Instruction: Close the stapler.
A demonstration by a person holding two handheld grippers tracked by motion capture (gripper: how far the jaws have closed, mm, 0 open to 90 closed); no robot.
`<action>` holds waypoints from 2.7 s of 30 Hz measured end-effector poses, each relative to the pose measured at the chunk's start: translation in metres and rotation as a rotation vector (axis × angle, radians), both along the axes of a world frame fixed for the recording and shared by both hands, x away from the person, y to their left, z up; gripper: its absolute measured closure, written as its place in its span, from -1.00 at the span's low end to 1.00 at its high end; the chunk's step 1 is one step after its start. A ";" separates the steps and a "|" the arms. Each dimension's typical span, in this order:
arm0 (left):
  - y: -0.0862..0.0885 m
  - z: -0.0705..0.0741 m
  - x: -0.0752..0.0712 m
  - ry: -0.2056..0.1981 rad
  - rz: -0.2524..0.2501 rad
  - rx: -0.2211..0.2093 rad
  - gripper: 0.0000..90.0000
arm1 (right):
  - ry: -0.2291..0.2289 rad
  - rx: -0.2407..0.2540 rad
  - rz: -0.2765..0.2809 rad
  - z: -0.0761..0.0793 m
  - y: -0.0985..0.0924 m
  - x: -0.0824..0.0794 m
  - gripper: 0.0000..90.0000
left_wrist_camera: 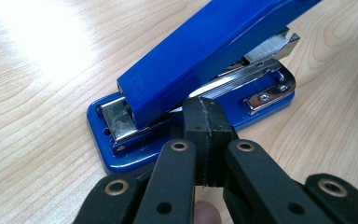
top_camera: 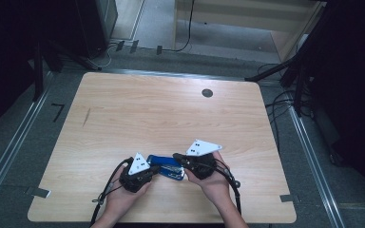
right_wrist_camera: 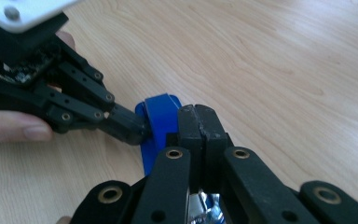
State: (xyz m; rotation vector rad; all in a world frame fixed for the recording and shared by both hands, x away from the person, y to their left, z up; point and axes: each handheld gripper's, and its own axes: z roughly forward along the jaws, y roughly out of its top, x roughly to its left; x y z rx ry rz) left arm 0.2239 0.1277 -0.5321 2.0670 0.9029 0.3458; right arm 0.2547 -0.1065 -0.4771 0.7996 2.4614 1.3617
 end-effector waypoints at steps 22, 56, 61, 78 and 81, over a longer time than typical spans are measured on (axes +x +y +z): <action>0.000 0.000 -0.002 0.004 -0.023 0.025 1.00 | 0.001 -0.012 -0.036 -0.024 -0.013 -0.017 1.00; 0.000 0.000 -0.002 0.011 -0.025 0.021 1.00 | 0.001 0.034 -0.067 -0.021 -0.015 -0.025 1.00; 0.000 0.000 -0.003 0.007 -0.028 0.026 1.00 | 0.000 0.040 -0.066 -0.020 -0.012 -0.032 1.00; 0.023 0.002 -0.017 0.003 0.007 -0.049 0.99 | 0.030 0.038 -0.092 -0.038 -0.006 -0.047 1.00; 0.031 0.002 -0.022 -0.006 0.021 -0.054 0.98 | 0.035 0.038 -0.100 -0.040 -0.006 -0.047 1.00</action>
